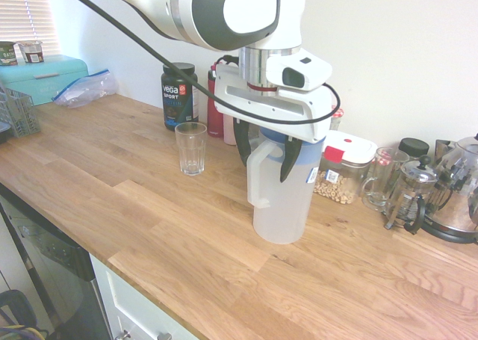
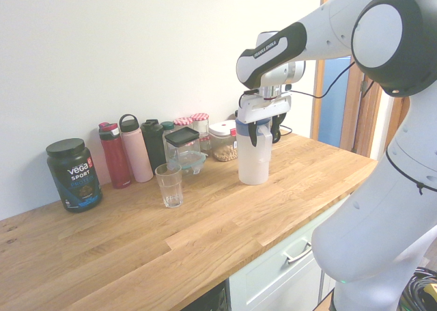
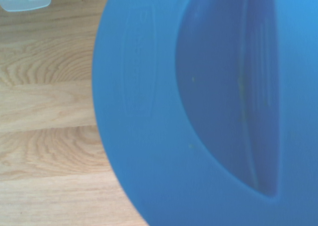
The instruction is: Pour me some water
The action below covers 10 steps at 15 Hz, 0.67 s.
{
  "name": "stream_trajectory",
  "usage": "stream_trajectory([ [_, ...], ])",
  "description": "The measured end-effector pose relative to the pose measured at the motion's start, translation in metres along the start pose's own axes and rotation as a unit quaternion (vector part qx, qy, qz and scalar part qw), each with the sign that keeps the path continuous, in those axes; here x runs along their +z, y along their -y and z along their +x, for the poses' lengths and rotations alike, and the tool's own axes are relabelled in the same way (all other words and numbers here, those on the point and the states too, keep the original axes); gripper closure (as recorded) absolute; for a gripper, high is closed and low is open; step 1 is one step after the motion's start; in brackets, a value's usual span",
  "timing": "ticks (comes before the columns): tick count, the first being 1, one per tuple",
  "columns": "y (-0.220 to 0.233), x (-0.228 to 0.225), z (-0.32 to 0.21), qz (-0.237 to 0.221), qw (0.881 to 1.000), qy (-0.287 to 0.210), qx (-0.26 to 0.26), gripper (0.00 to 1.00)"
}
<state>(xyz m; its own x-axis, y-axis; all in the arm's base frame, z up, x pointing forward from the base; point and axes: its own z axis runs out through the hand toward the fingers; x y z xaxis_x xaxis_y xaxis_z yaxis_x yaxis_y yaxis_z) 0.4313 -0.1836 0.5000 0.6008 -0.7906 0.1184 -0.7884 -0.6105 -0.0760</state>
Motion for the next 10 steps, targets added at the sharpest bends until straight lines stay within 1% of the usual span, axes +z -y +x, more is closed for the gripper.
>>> stream_trajectory([
  [10,-0.0030,0.0033,0.0027,-0.001,1.000,0.002,0.002,1.00],
])
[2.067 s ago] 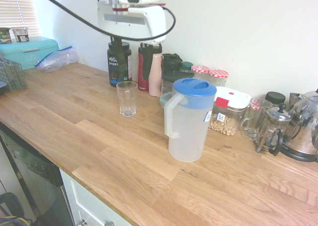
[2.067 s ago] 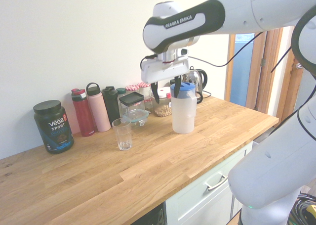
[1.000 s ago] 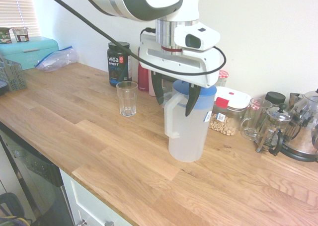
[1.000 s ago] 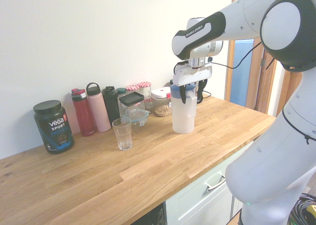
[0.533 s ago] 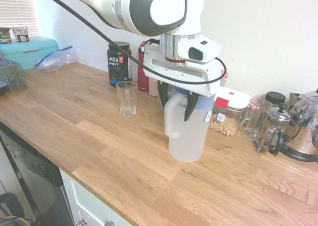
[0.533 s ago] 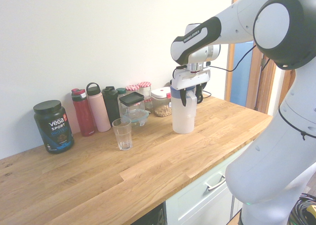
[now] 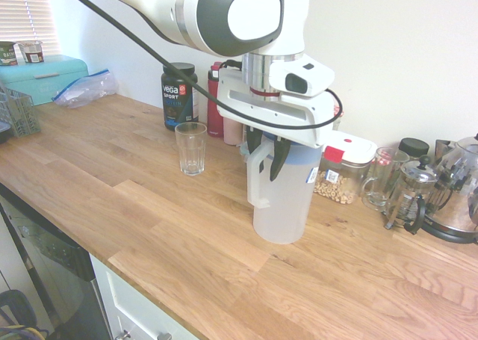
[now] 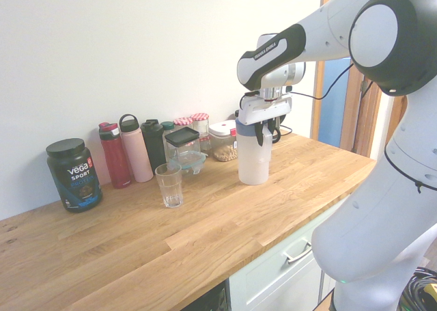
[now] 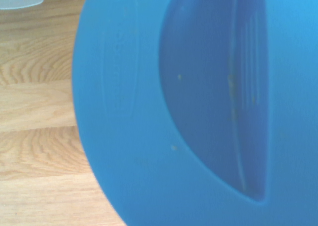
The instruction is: Pour me some water
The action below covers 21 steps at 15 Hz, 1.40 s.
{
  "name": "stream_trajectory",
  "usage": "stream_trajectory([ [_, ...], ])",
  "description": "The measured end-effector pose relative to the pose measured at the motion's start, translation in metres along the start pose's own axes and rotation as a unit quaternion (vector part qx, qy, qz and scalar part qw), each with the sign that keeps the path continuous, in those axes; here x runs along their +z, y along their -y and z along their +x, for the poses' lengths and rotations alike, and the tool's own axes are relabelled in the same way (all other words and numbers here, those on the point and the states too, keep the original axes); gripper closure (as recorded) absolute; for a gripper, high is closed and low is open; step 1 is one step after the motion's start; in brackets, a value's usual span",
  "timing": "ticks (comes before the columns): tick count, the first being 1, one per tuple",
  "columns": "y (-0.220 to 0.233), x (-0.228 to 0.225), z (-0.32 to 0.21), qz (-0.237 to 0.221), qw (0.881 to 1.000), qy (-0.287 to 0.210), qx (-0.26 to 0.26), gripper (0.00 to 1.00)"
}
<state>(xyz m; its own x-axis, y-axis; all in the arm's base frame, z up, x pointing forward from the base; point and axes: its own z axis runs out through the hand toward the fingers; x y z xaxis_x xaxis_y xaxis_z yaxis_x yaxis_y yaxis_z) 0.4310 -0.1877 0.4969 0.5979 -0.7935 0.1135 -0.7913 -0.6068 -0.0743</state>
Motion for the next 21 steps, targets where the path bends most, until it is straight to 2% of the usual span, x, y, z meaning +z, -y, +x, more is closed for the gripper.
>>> stream_trajectory([
  [8,0.002,-0.001,-0.001,0.002,1.000,-0.001,-0.019,1.00],
  [11,0.002,-0.021,0.004,0.017,0.998,-0.008,-0.055,1.00],
  [13,-0.004,-0.051,0.005,0.023,0.994,-0.015,-0.105,1.00],
  [17,-0.009,-0.090,-0.015,0.009,0.974,-0.011,-0.225,1.00],
  [21,0.016,-0.100,-0.047,-0.017,0.940,0.001,-0.341,1.00],
])
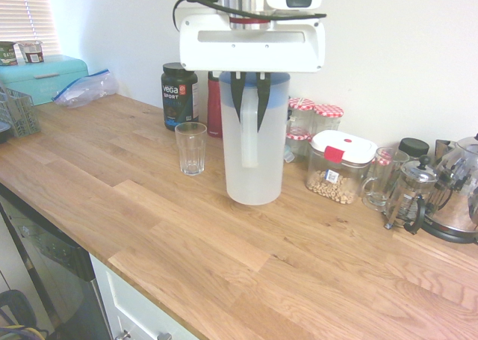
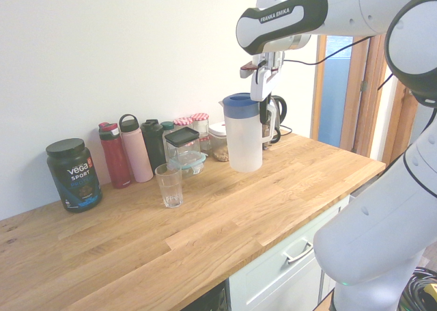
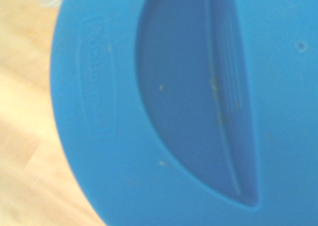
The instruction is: Pour me some water
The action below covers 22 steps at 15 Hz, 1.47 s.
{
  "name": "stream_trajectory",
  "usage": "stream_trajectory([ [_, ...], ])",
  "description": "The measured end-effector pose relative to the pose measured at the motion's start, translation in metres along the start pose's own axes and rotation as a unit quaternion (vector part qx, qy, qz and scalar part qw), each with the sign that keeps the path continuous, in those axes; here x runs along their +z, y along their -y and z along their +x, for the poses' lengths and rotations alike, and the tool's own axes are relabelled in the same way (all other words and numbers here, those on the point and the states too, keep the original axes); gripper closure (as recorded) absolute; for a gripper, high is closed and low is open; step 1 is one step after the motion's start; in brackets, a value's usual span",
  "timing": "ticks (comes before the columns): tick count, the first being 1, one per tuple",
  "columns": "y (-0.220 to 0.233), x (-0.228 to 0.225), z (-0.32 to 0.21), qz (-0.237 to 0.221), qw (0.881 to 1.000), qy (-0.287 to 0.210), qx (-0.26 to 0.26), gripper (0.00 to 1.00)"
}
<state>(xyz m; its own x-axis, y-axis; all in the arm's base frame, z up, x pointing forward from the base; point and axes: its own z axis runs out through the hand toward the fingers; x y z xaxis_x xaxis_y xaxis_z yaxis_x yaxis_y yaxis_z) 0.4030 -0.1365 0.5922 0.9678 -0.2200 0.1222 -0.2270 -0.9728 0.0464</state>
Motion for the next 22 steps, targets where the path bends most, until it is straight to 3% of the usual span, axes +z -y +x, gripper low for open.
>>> stream_trajectory([
  [4,0.044,-0.001,0.010,-0.060,0.992,0.014,-0.108,1.00],
  [9,0.105,0.000,0.029,-0.163,0.965,0.030,-0.202,1.00],
  [16,0.196,0.019,0.035,-0.223,0.946,0.046,-0.232,1.00],
  [22,0.220,0.056,0.049,-0.277,0.931,0.059,-0.231,1.00],
])
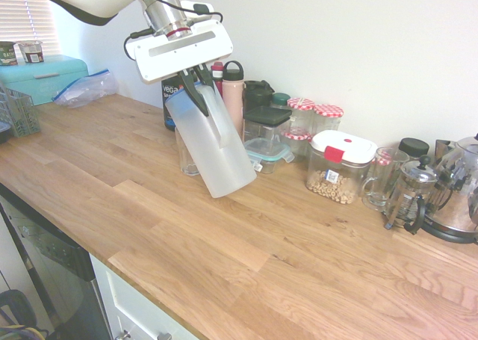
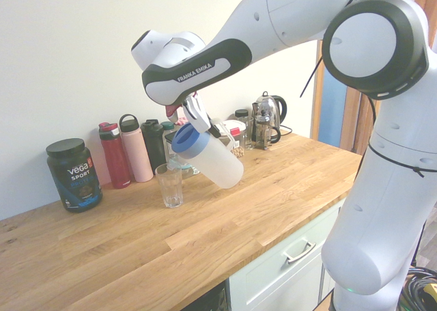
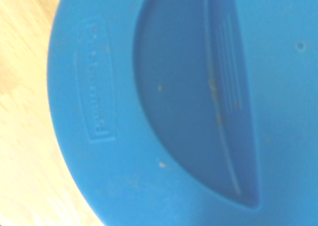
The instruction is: Pour me some water
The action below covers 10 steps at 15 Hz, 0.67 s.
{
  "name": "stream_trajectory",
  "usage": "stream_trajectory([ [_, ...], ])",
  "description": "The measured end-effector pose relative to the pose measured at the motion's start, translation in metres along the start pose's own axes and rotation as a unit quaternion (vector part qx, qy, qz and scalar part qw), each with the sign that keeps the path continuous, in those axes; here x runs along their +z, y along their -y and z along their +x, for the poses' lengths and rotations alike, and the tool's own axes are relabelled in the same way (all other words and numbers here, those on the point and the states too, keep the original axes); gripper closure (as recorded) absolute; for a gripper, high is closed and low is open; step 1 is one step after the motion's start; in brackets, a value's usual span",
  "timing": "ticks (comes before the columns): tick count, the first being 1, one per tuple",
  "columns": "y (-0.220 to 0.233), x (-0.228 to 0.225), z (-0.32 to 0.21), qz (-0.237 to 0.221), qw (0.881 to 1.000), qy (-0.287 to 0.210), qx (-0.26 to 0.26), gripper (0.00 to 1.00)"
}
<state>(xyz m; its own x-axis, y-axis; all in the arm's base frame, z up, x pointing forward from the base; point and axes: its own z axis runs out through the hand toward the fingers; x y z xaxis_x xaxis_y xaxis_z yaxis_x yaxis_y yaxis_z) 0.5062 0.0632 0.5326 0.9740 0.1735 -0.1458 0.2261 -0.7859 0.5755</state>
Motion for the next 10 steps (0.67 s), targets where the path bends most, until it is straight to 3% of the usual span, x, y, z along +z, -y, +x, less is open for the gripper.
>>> stream_trajectory([
  [10,0.016,0.004,0.031,-0.066,0.997,0.042,-0.010,1.00],
])
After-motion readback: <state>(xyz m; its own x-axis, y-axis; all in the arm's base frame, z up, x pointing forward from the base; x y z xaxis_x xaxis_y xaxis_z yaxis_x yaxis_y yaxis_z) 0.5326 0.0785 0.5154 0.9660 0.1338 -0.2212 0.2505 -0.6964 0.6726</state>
